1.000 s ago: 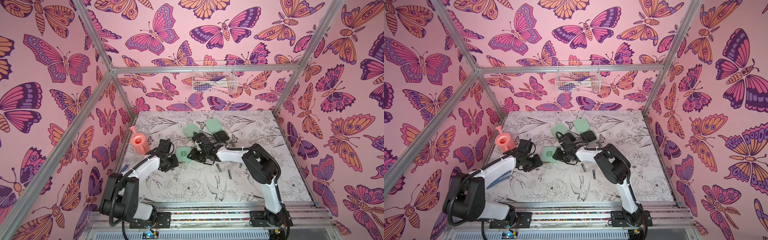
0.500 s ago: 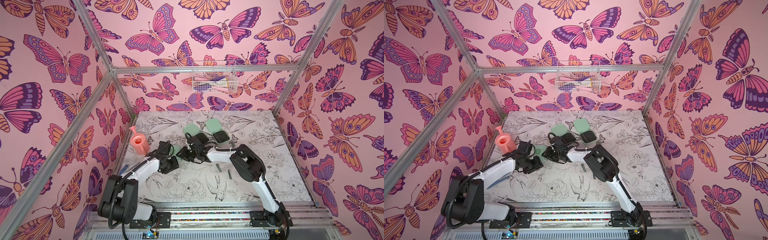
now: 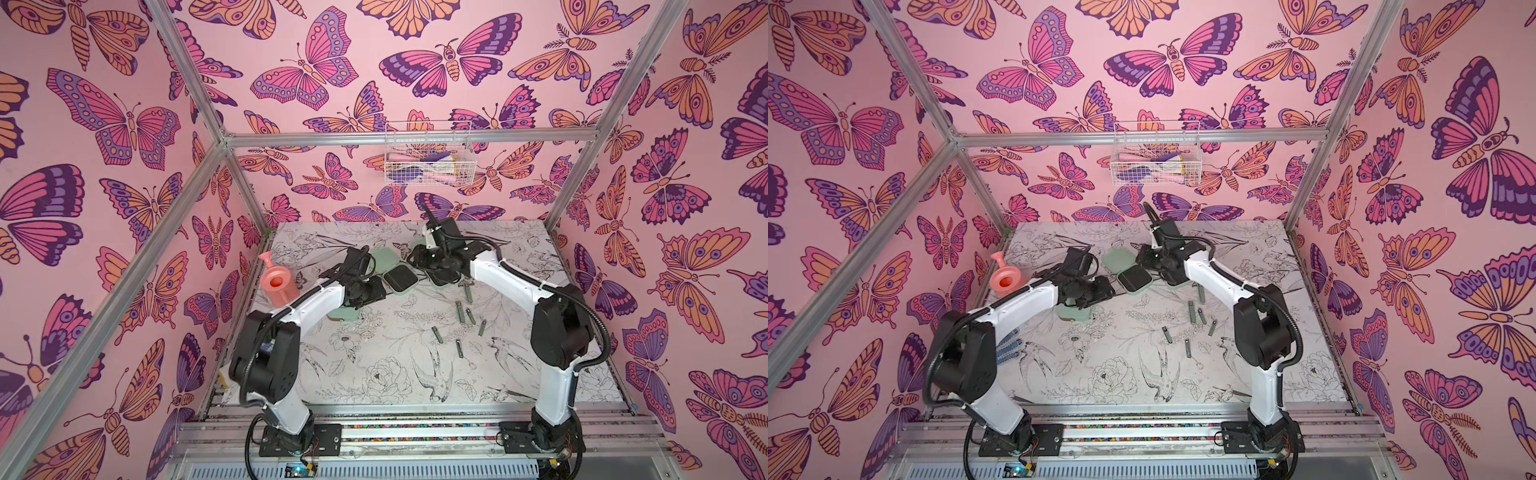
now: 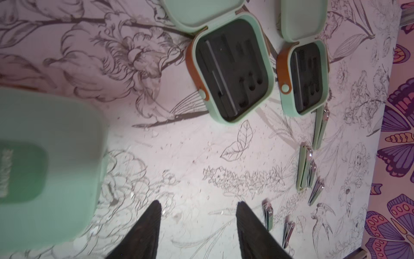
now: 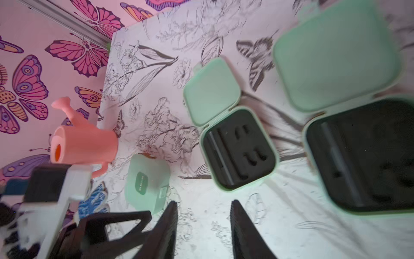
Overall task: Organize nail clipper sets
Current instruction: Move the storage box to the center of the board.
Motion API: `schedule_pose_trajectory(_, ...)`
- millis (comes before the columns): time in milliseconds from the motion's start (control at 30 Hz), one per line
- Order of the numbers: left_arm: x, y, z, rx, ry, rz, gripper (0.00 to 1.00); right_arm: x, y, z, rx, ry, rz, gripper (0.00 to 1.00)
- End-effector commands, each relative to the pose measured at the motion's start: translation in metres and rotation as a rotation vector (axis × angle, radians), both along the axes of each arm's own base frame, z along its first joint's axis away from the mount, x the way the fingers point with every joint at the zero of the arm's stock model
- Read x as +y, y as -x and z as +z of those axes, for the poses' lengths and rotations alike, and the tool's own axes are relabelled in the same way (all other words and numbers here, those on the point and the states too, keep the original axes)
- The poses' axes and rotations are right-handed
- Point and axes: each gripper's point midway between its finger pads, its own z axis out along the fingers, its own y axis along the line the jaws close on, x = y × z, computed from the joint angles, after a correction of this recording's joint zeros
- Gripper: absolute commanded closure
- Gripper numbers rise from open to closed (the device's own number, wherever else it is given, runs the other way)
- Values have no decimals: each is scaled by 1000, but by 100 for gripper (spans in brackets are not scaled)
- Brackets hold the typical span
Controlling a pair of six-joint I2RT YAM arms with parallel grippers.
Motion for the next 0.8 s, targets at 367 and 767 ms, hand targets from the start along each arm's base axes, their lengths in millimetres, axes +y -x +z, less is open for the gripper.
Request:
schedule_pose_trajectory(367, -23, -70, -34, -44, -13, 126, 46, -4, -9, -116, 171, 276, 297, 63)
schedule_pose_trajectory(767, -26, -86, -60, -44, -7, 151, 46, 2, -23, -157, 207, 269, 255, 68)
